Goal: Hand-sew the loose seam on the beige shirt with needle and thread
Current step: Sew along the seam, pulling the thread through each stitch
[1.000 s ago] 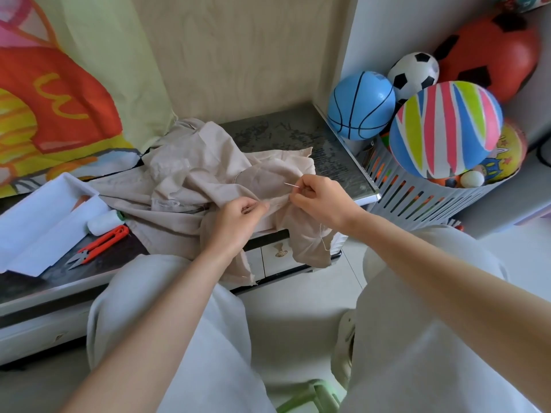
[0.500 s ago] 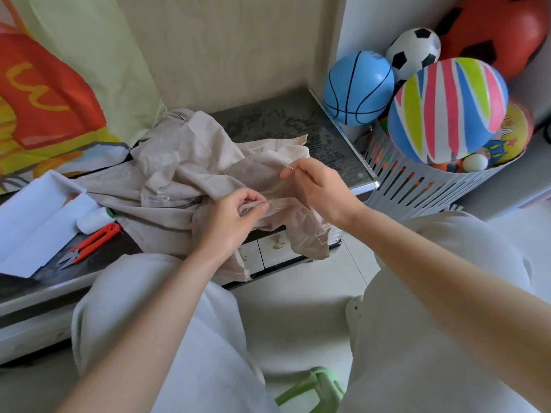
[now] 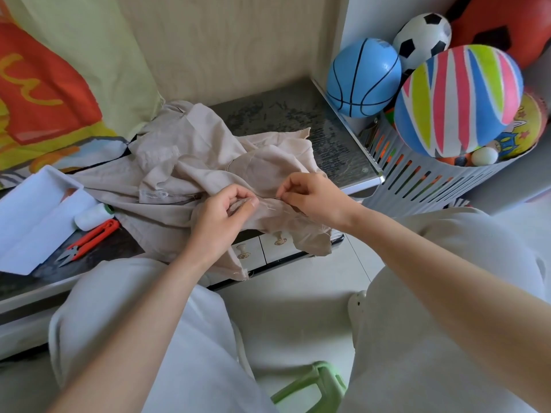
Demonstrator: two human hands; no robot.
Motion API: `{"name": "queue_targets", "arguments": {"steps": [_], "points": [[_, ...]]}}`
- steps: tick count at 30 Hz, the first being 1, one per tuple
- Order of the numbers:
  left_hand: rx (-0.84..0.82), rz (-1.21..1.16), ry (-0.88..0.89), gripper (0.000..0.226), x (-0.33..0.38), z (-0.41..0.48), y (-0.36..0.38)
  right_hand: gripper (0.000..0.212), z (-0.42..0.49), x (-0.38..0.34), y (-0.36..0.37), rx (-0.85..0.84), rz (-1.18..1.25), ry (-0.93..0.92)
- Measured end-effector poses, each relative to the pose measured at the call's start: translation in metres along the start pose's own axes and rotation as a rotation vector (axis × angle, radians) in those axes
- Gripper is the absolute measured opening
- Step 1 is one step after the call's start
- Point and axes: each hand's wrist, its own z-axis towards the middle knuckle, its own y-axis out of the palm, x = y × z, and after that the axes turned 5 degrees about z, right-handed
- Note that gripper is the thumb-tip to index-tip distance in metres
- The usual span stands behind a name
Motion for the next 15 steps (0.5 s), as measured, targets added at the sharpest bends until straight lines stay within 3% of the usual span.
{"name": "queue_targets", "arguments": {"steps": [7,15], "points": [[0.006,-0.006,-0.004,0.007,-0.0044,-0.0002,-0.0031,0.018,0.0001,-0.0036,0.0047,-0.052,0.062,0.021],[-0.012,-0.040,0.004,0.015,0.0001,0.0000,-0.0029,0.015,-0.0003,-0.0045,0.0053,-0.065,0.109,0.051]]}}
